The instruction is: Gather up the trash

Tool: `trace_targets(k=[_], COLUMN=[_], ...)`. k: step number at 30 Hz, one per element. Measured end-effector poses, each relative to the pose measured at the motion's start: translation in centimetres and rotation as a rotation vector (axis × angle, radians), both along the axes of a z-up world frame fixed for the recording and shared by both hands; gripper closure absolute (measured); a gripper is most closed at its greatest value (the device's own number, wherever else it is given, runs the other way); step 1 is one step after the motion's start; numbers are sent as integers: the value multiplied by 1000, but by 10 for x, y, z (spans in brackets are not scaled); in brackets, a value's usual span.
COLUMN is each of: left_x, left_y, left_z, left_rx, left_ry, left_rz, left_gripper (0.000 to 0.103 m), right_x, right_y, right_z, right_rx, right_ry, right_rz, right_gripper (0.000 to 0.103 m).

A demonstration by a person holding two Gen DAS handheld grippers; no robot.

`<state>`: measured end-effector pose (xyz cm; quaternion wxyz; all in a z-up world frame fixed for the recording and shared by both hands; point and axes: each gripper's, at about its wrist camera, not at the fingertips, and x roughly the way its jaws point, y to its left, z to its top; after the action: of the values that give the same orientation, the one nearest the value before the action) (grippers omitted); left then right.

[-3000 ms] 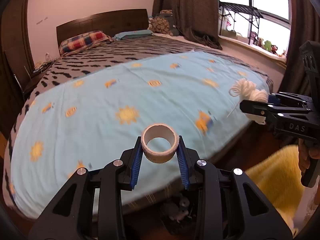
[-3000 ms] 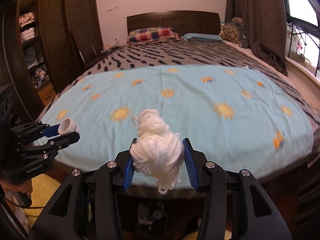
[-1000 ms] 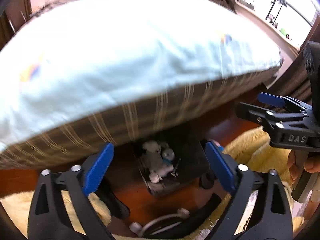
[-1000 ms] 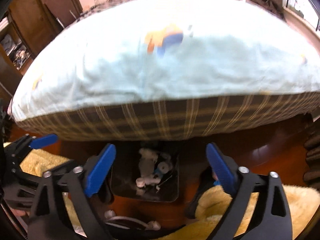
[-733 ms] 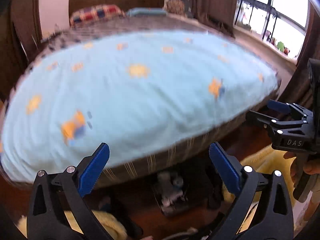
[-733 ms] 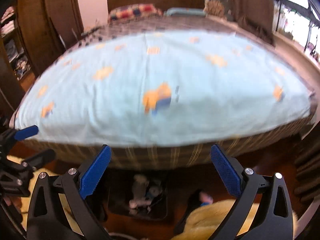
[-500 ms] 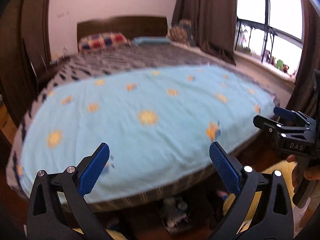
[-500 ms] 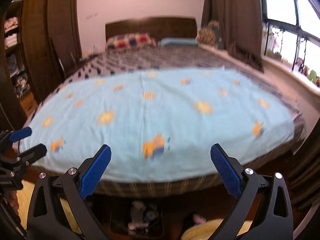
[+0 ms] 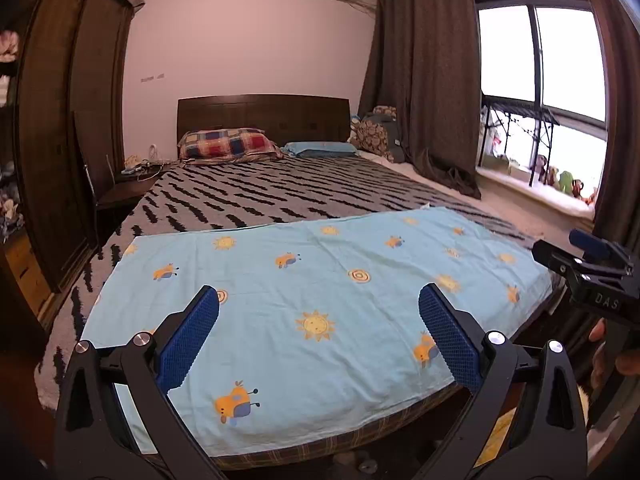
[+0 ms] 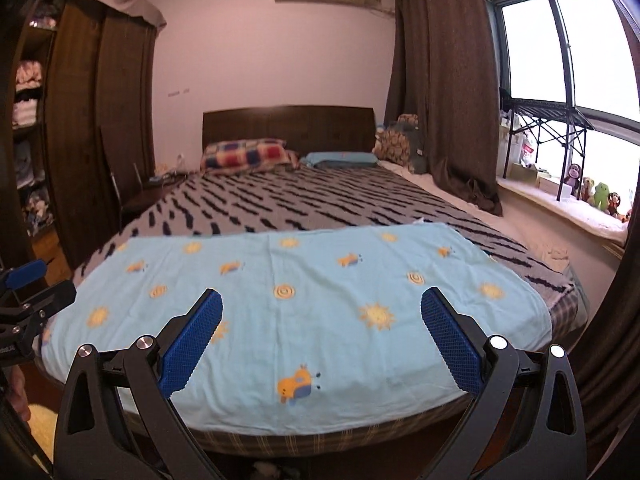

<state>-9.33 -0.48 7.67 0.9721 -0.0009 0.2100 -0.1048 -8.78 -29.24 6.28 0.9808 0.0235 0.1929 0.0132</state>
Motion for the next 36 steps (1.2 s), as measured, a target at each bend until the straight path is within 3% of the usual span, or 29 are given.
trace_targets(k=[14,36], left_x=[-3,-4], left_y=[9,12], left_z=[-1,-2], left_rx=[-2,-3], left_ry=[-9,-11], left_rz=[40,44], left_gripper=[8,8], right_x=[-3,-1], right_y=[-1,-3], right_z=[3,4], right_rx=[-17,-9], right_ry=[-17,-19], right_rz=[-64,-75], right_gripper=[3,3])
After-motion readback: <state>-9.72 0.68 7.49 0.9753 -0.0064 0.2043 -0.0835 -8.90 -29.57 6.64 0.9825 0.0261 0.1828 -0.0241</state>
